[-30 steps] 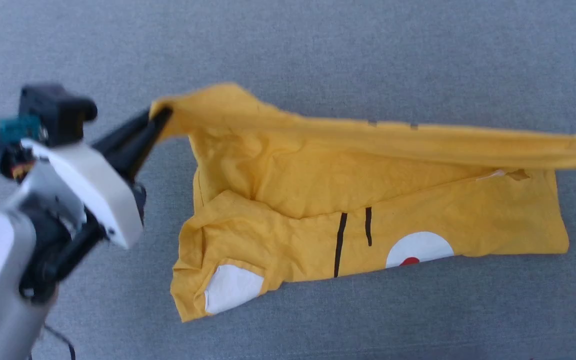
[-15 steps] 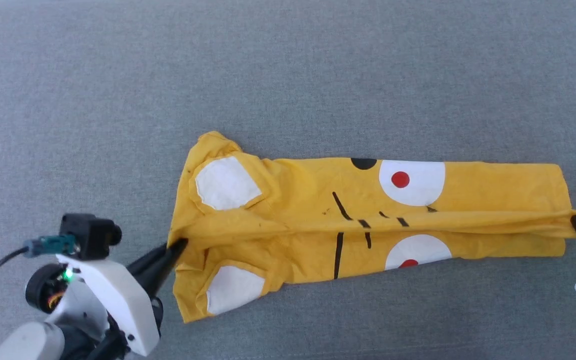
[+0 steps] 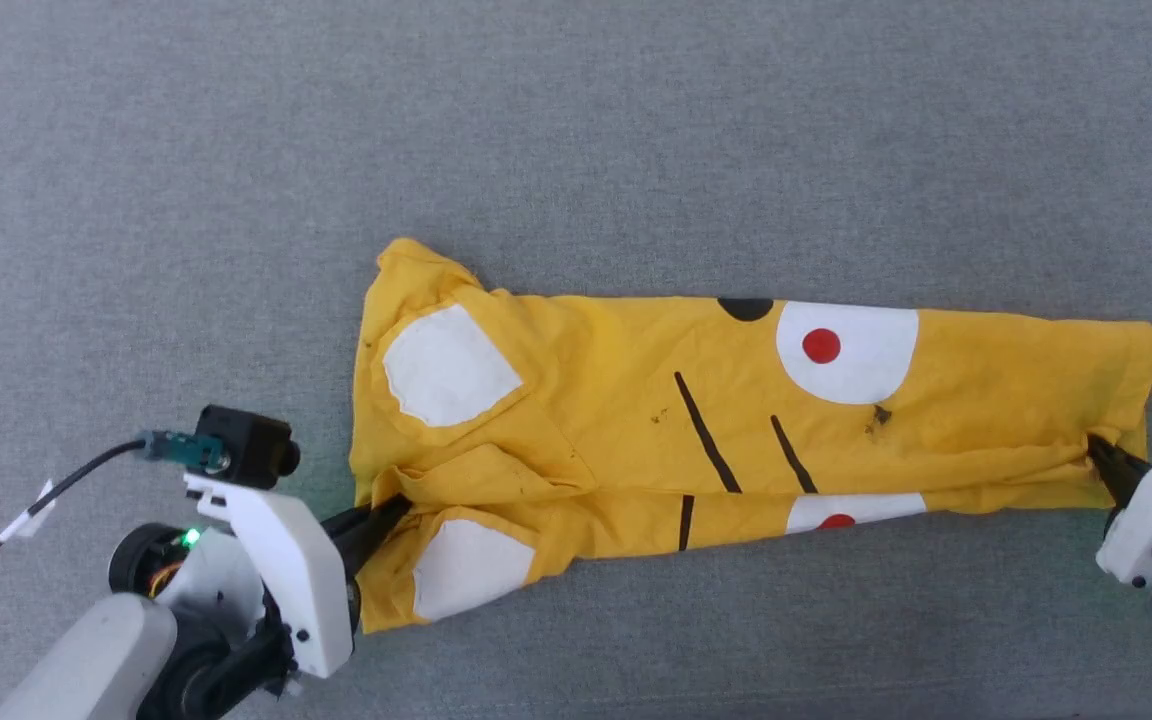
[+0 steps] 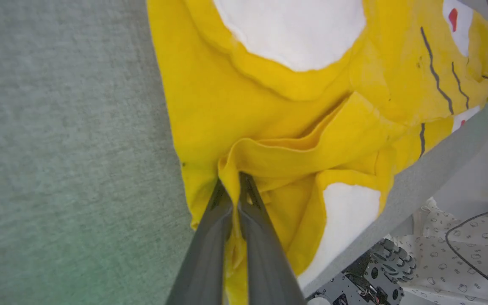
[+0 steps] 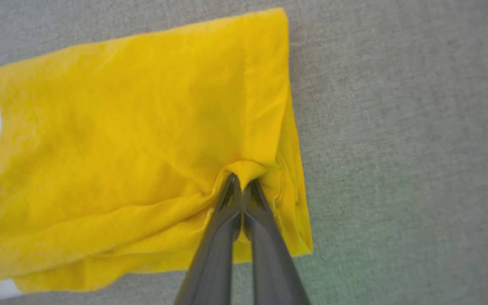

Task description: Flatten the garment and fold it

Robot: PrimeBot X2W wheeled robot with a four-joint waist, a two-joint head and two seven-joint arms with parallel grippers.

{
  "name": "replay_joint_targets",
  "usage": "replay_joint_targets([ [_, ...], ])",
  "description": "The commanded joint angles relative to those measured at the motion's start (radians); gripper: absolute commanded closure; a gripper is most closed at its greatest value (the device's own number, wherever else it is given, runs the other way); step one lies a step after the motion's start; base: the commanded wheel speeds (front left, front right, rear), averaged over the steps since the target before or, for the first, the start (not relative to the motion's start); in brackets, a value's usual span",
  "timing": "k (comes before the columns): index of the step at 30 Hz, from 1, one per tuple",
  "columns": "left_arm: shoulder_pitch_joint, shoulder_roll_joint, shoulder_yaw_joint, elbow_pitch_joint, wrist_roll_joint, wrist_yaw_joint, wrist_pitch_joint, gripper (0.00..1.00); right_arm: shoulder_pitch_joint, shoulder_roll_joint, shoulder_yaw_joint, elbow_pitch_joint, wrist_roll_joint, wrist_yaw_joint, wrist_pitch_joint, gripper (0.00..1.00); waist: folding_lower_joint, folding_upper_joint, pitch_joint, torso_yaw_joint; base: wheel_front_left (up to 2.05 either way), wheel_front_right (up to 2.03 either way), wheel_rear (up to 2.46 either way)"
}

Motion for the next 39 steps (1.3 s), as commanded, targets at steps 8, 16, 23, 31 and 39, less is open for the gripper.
replay_joint_targets([
  [8, -0.067, -0.057, -0.008, 0.09, -0.029, -0.022, -0.001, 0.08, -0.045, 0.019, -0.002, 0.05, 0.004, -0.002, 0.06, 0.0, 0.0001, 0.0, 0.018, -0.005, 0.0, 0.0, 0.0],
  [16, -0.004, -0.055, 0.045, -0.008, -0.041, -0.003, -0.086, 0.0, 0.011, 0.012, -0.079, -0.149, 0.079, -0.002, 0.228, 0.0, 0.0001, 0.0, -0.031, -0.01, 0.0, 0.0, 0.0],
  [23, 0.098, -0.069, 0.121, -0.118, 0.002, 0.052, -0.255, 0.0, 0.067, 0.045, -0.147, -0.357, 0.109, -0.002, 0.22, 0.0, 0.0001, 0.0, -0.063, -0.008, 0.0, 0.0, 0.0],
  [31, 0.179, -0.211, 0.299, -0.141, 0.125, 0.132, -0.713, 0.0, 0.096, 0.067, -0.144, -0.344, 0.015, -0.002, -0.098, 0.0, 0.0001, 0.0, -0.075, -0.006, 0.0, 0.0, 0.0],
  [39, 0.246, -0.316, 0.385, -0.154, 0.478, 0.134, -0.763, 0.0, 0.125, 0.072, -0.129, -0.206, -0.01, -0.002, -0.224, 0.0, 0.0001, 0.0, -0.061, 0.011, 0.0, 0.0, 0.0],
])
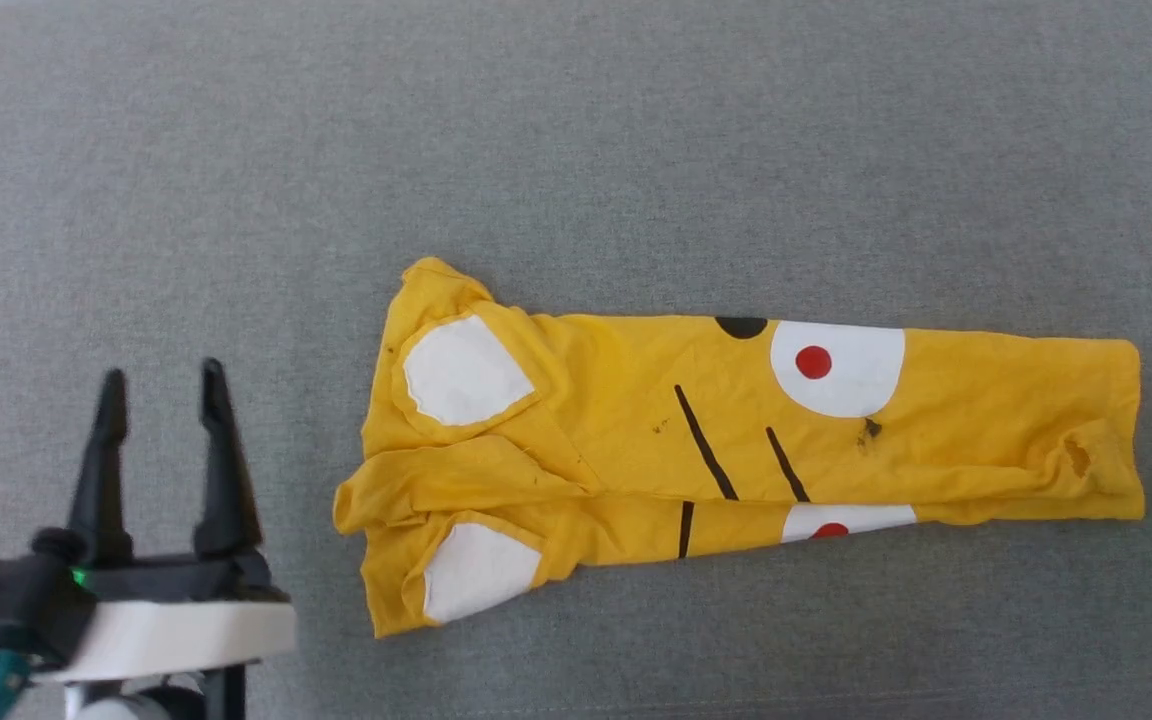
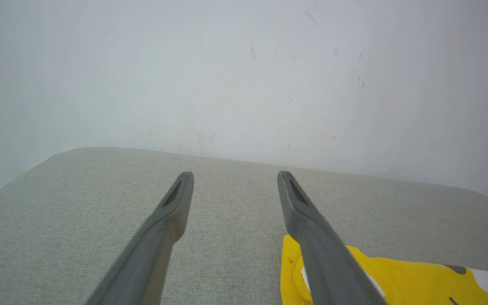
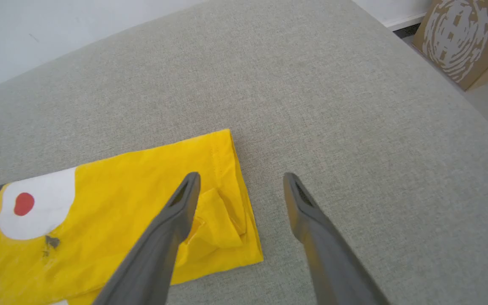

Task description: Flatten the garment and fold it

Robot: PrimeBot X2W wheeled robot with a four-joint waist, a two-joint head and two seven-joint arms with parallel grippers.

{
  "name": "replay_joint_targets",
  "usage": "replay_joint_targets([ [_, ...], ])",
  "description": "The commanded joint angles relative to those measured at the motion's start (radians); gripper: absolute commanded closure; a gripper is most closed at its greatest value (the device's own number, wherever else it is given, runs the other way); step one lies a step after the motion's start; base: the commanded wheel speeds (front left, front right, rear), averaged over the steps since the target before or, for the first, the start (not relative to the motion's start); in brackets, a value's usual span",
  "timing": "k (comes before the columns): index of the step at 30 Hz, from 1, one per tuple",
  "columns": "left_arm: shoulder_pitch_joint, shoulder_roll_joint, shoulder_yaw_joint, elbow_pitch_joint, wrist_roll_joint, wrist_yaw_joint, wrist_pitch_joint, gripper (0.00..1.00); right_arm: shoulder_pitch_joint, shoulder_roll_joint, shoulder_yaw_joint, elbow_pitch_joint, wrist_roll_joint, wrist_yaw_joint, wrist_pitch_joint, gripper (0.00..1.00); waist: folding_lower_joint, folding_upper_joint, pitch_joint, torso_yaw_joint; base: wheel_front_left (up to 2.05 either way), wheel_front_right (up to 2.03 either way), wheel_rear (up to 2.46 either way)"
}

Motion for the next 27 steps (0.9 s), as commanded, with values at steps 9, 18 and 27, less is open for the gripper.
replay_joint_targets([
  [9, 0.008, -0.084, 0.005, 0.043, 0.152, -0.105, -0.005, 0.0, -0.032, -0.081, 0.057, 0.166, -0.013, -0.001, -0.025, 0.0, 0.0, 0.0, 0.055, 0.03, 0.0, 0.0, 0.0],
  [18, -0.03, -0.118, 0.016, 0.08, 0.172, -0.177, -0.005, 0.0, -0.099, -0.115, 0.124, 0.285, 0.004, -0.001, 0.041, 0.7, 0.0, 0.0, 0.107, 0.045, 0.0, 0.0, 0.0],
  [27, -0.051, -0.14, 0.036, 0.122, 0.179, -0.211, -0.005, 0.0, -0.153, -0.119, 0.049, 0.309, -0.053, -0.001, 0.072, 1.0, 0.0, 0.0, 0.099, 0.036, 0.0, 0.0, 0.0],
])
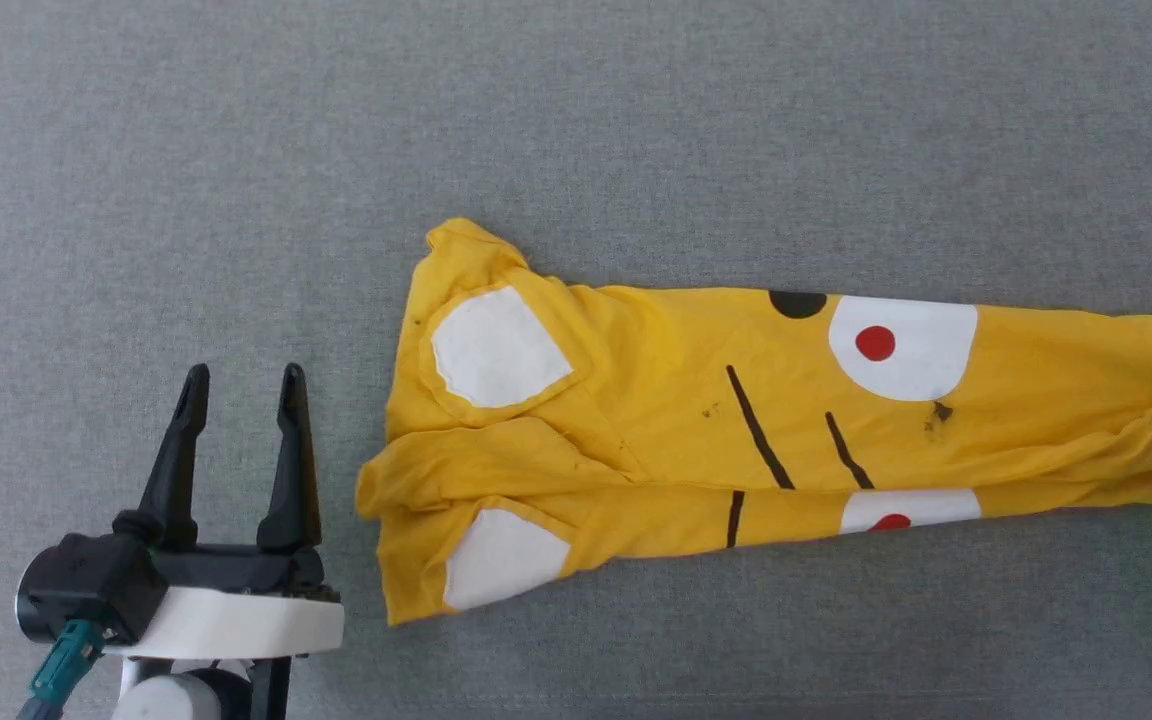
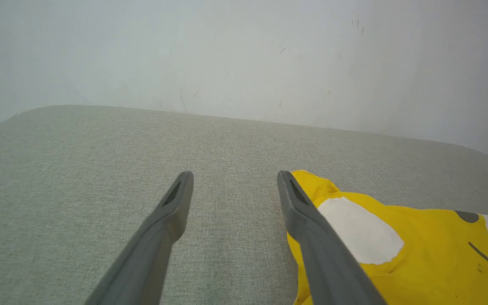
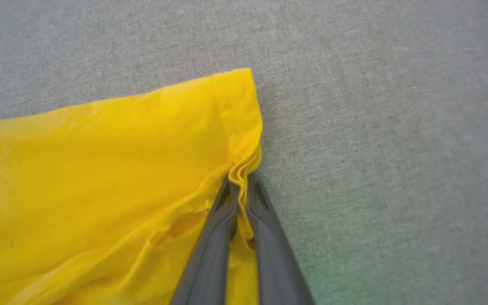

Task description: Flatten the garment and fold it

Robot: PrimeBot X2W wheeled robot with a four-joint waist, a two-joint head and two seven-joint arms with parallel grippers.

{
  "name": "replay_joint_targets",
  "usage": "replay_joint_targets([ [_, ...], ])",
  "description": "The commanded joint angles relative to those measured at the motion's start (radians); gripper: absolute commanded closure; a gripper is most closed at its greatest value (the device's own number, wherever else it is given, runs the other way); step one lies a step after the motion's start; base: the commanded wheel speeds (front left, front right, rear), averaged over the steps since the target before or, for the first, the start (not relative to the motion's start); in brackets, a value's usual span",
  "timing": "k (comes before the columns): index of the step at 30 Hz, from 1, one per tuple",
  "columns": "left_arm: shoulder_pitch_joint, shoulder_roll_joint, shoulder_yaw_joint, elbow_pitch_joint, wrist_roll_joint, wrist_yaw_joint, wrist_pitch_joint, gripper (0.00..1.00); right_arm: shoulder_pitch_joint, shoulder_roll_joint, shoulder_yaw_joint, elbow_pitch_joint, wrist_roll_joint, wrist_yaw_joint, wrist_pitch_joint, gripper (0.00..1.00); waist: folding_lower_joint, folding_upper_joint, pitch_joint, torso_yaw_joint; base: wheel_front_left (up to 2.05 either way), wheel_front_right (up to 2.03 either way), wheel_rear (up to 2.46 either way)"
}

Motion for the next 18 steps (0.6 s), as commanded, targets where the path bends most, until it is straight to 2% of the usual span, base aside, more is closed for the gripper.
replay_joint_targets([
  [1, -0.016, -0.007, 0.007, 0.01, 0.012, -0.011, -0.005, 0.0, -0.002, -0.01, -0.022, 0.031, -0.022, -0.008, 0.012, 1.0, 0.0, 0.0, -0.012, -0.005, 0.0, 0.0, 0.0],
  [12, 0.004, -0.006, -0.01, 0.067, 0.068, -0.022, -0.005, 0.0, -0.026, -0.093, -0.184, 0.074, -0.115, -0.008, -0.016, 1.0, 0.0, 0.0, -0.079, -0.012, 0.0, 0.0, 0.0],
  [18, 0.014, -0.003, -0.019, 0.101, 0.085, -0.017, -0.005, 0.0, -0.029, -0.091, -0.176, 0.065, -0.12, -0.008, -0.02, 1.0, 0.0, 0.0, -0.115, -0.015, 0.0, 0.0, 0.0],
])
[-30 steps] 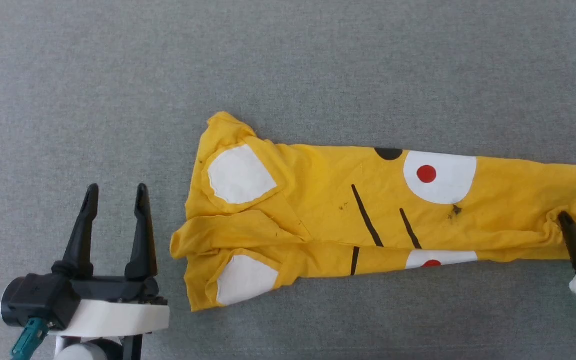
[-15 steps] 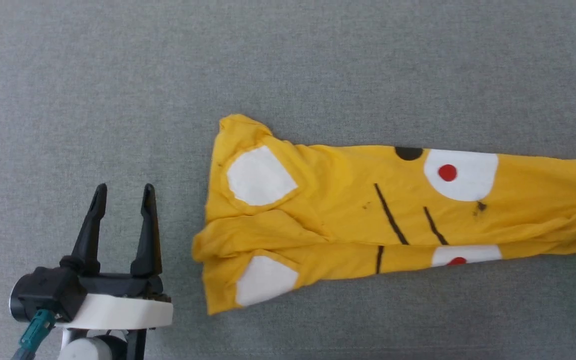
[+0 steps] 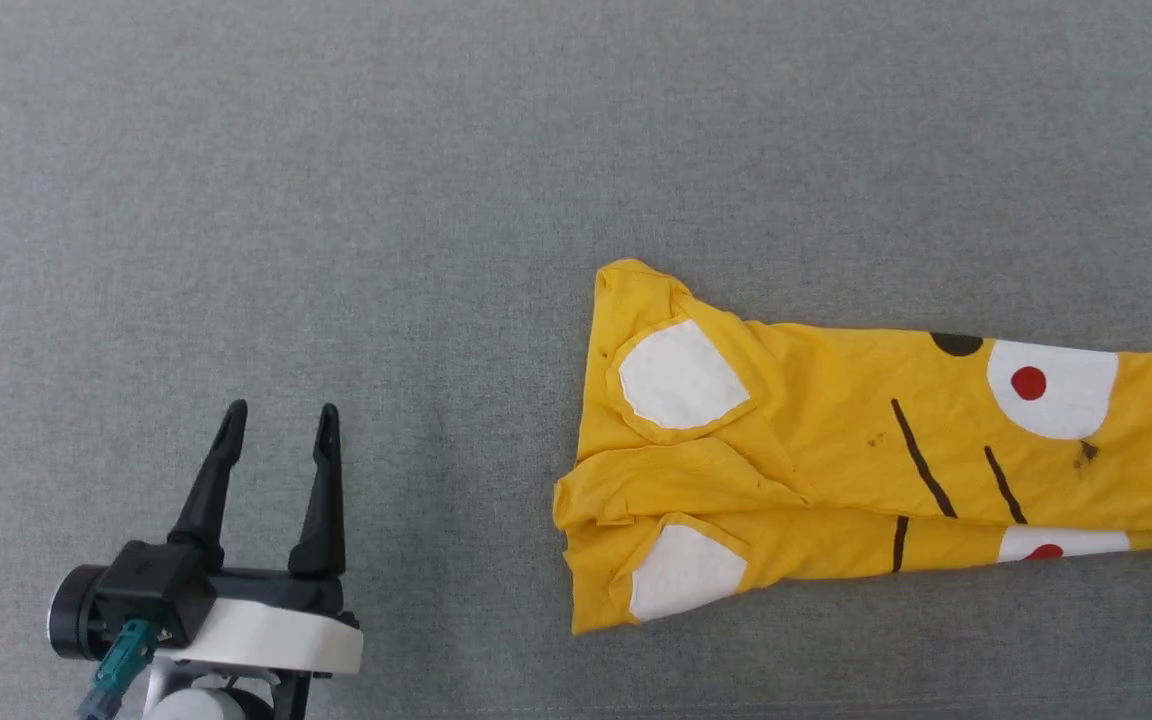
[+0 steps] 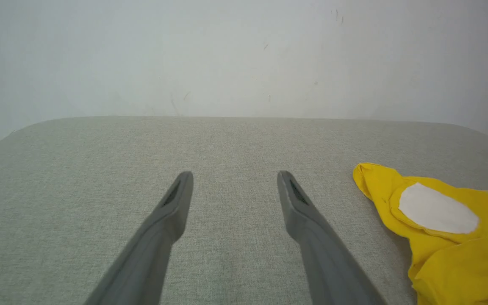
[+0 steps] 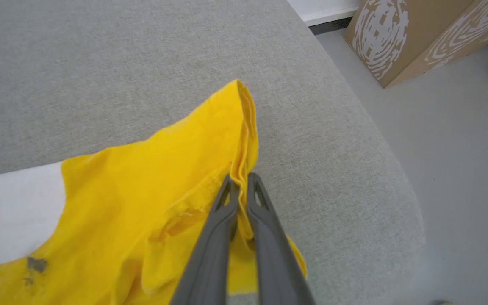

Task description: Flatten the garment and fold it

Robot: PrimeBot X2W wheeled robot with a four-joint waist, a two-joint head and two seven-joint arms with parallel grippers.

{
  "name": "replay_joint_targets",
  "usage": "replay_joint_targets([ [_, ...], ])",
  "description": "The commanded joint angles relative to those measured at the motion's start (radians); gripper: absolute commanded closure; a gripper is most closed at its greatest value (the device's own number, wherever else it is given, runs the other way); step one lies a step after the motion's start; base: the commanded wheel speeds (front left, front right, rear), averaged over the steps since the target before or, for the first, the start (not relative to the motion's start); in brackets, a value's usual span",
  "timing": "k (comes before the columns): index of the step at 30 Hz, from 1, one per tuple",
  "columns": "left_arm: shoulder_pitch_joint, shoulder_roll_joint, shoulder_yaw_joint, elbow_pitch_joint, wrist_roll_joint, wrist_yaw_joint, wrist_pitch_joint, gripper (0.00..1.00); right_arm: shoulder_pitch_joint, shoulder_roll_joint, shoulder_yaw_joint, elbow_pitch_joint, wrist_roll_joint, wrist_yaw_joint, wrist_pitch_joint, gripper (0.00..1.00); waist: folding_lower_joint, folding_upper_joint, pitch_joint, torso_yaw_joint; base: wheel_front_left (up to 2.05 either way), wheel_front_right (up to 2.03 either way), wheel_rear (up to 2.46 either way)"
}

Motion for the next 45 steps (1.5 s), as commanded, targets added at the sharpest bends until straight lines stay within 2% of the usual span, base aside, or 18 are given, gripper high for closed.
replay_joint_targets([
  [1, 0.009, -0.002, -0.003, 0.008, 0.008, 0.001, -0.005, 0.0, -0.013, 0.015, 0.018, -0.012, 0.013, -0.002, 0.002, 1.0, 0.0, 0.0, -0.023, -0.005, 0.0, 0.0, 0.0],
  [6, 0.022, -0.015, -0.013, 0.029, 0.003, 0.0, -0.005, 0.0, 0.018, 0.067, 0.124, -0.09, 0.092, -0.002, 0.056, 1.0, 0.0, 0.0, -0.073, -0.009, 0.0, 0.0, 0.0],
  [13, 0.046, -0.026, -0.017, 0.041, -0.005, -0.002, -0.005, 0.0, 0.063, 0.119, 0.318, -0.27, 0.18, -0.002, 0.176, 1.0, 0.0, 0.0, -0.128, -0.013, 0.0, 0.0, 0.0],
  [17, 0.049, -0.029, -0.023, 0.044, -0.007, -0.005, -0.005, 0.0, 0.041, 0.146, 0.444, -0.357, 0.208, -0.002, 0.223, 1.0, 0.0, 0.0, -0.136, -0.007, 0.0, 0.0, 0.0],
  [21, 0.045, -0.033, -0.032, 0.048, -0.011, -0.012, -0.005, 0.0, -0.005, 0.162, 0.578, -0.383, 0.227, -0.002, 0.251, 1.0, 0.0, 0.0, -0.134, 0.01, 0.0, 0.0, 0.0],
  [29, 0.018, -0.042, -0.052, 0.069, -0.021, -0.022, -0.005, 0.0, -0.127, 0.181, 0.809, -0.314, 0.236, -0.002, 0.28, 1.0, 0.0, 0.0, -0.118, 0.059, 0.0, 0.0, 0.0],
  [33, 0.007, -0.051, -0.06, 0.08, -0.027, -0.027, -0.005, 0.0, -0.168, 0.197, 0.882, -0.24, 0.231, -0.002, 0.279, 1.0, 0.0, 0.0, -0.112, 0.084, 0.0, 0.0, 0.0],
  [37, -0.011, -0.06, -0.071, 0.089, -0.031, -0.035, -0.005, 0.0, -0.188, 0.205, 0.902, -0.139, 0.2, -0.002, 0.273, 1.0, 0.0, 0.0, -0.096, 0.119, 0.0, 0.0, 0.0],
  [45, -0.045, -0.077, -0.078, 0.106, -0.034, -0.047, -0.005, 0.0, -0.207, 0.228, 0.876, 0.044, 0.163, -0.002, 0.225, 1.0, 0.0, 0.0, -0.059, 0.185, 0.0, 0.0, 0.0],
])
